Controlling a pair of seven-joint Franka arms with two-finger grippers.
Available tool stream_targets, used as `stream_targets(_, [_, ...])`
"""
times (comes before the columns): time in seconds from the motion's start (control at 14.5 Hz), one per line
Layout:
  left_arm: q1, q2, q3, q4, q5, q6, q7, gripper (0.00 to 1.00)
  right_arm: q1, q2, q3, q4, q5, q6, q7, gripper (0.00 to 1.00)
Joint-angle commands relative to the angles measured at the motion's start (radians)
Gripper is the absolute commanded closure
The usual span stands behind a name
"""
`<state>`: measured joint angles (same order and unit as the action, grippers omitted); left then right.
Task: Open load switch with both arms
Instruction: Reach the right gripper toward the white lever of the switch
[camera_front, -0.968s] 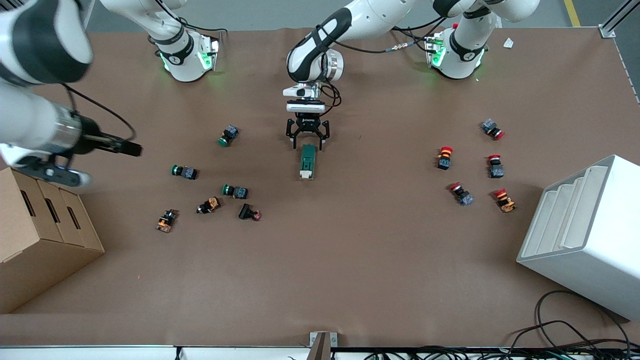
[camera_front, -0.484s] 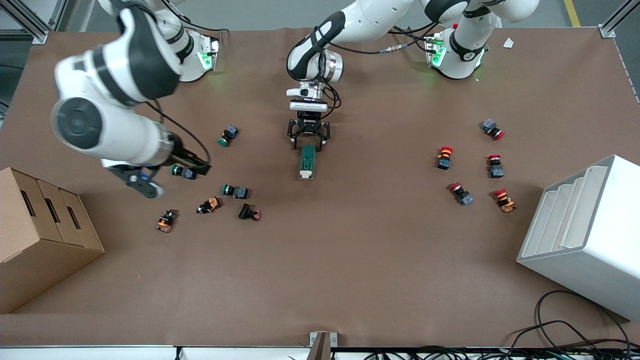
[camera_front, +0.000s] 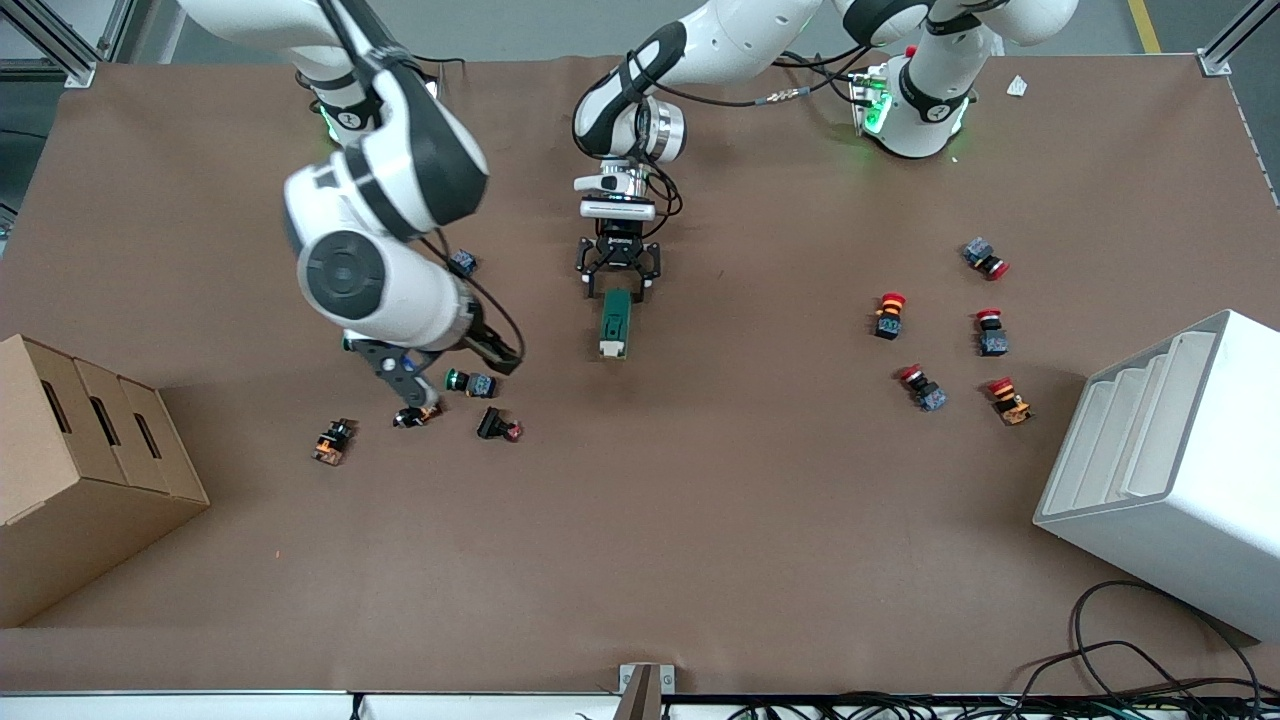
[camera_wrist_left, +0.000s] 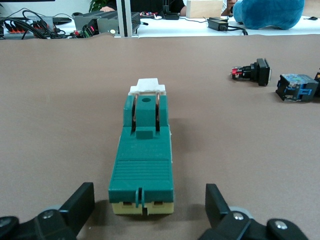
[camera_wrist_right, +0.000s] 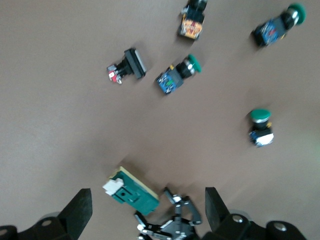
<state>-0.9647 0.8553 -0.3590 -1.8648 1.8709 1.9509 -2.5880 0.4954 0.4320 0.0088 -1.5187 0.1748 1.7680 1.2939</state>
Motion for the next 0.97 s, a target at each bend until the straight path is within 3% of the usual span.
stream_targets(0.0, [-0.012, 0.021, 0.006, -0.005, 0.011, -0.007, -0.031, 0.02, 0.057, 0.04, -0.007, -0.015, 0.009, 0.066, 0.119, 0.0])
stream_targets(0.48, [-0.012, 0.022, 0.009, -0.011, 0.011, -0.007, -0.031, 0.01, 0.175, 0.212, -0.007, -0.014, 0.011, 0.234, 0.456, 0.0])
stream_targets(0.9, [-0.009, 0.022, 0.011, -0.016, 0.011, -0.007, -0.031, 0.01, 0.221, 0.283, -0.007, -0.015, 0.011, 0.286, 0.55, 0.0])
